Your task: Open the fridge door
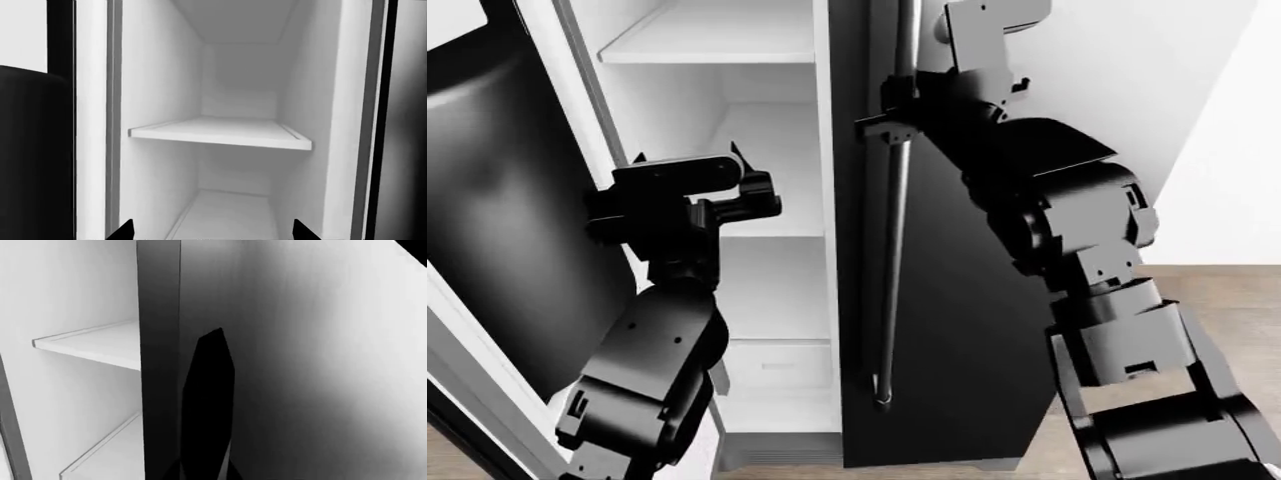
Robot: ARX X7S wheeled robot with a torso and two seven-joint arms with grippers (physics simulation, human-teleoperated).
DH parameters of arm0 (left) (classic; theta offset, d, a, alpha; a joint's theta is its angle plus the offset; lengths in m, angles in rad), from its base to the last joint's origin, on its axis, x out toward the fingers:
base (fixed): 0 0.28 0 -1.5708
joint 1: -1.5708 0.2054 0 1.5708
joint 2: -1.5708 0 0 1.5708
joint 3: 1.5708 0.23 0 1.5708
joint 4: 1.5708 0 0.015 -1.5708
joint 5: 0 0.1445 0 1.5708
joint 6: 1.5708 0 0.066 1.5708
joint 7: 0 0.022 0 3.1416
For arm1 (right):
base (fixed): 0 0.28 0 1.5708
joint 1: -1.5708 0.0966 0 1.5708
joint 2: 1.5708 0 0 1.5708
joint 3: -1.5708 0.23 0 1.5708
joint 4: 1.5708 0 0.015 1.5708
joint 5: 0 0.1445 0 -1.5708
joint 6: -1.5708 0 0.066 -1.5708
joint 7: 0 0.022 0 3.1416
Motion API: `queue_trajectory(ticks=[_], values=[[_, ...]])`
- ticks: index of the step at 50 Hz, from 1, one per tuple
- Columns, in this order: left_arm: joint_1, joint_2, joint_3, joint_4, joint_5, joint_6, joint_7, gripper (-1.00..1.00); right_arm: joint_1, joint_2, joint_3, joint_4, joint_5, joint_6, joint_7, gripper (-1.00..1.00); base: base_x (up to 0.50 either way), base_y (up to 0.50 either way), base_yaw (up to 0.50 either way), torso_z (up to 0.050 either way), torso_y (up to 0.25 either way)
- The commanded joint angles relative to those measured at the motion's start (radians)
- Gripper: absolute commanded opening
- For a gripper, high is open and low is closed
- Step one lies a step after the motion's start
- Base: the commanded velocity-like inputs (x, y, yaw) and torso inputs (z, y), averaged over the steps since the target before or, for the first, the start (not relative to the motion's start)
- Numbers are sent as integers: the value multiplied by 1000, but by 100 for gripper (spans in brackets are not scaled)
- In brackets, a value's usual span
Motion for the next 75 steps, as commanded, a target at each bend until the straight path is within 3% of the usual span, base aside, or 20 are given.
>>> queue_trajectory(ticks=[1,13,22,25,27,30,32,36,41,45,50,52,54,56,57,61,64,70,75], values=[[-4,17,-21,-37,16,36,22,100,-62,82,60,-433,-28,183,96,-100,0,0,0,0,0],[-9,13,-17,-41,13,42,15,100,-73,191,149,-909,76,530,225,-100,0,0,0,0,5],[-6,10,-7,-26,13,36,8,100,-107,225,368,-1255,302,914,368,-100,0,0,0,1,6],[-8,8,-7,-22,9,32,6,100,-92,279,413,-1249,572,913,583,-100,-3,0,0,0,4],[-8,7,-7,-19,9,32,5,100,-76,337,456,-1250,853,913,815,-100,0,0,0,5,5],[-5,6,-5,-17,8,34,3,100,-53,385,472,-1237,1092,897,1015,-100,0,0,0,0,8],[-6,5,-5,-17,8,34,1,100,-36,479,458,-1240,1309,834,1204,-100,0,0,1,5,6],[-5,4,-1,-7,7,31,-2,100,8,639,423,-1291,1558,694,1405,-100,0,0,1,3,5],[-6,1,2,-2,7,30,-6,100,44,800,464,-1380,1757,570,1484,-100,0,0,0,0,6],[-6,1,8,0,10,33,-8,100,33,971,611,-1446,1936,470,1518,-100,0,0,0,0,0],[-3,-2,10,11,6,28,-12,100,39,1072,688,-1472,2025,420,1531,-100,0,0,0,0,0],[-3,-3,10,14,4,25,-12,100,106,1120,648,-1487,2045,380,1520,-100,0,0,0,0,0],[-2,-2,11,13,2,28,-13,100,249,1128,509,-1510,2036,344,1500,-100,0,0,0,0,0],[-1,-3,11,17,0,25,-14,100,496,1081,259,-1520,2068,317,1576,-100,0,0,0,0,0],[-3,-3,10,11,0,28,-14,100,573,1061,165,-1526,2063,301,1588,100,0,0,0,0,0],[-11,-2,4,-1,-4,31,-19,100,912,994,-249,-1543,2008,198,1591,100,0,0,0,0,0],[-10,-2,5,-3,-4,32,-23,100,1077,943,-470,-1552,1971,124,1592,100,0,0,0,0,0],[-15,-3,6,0,-9,24,-26,100,1088,844,-548,-1541,1913,109,1593,100,0,0,0,0,0],[-19,-2,10,-16,-6,33,-27,100,1056,747,-694,-1544,1776,25,1580,100,0,0,0,0,0]])
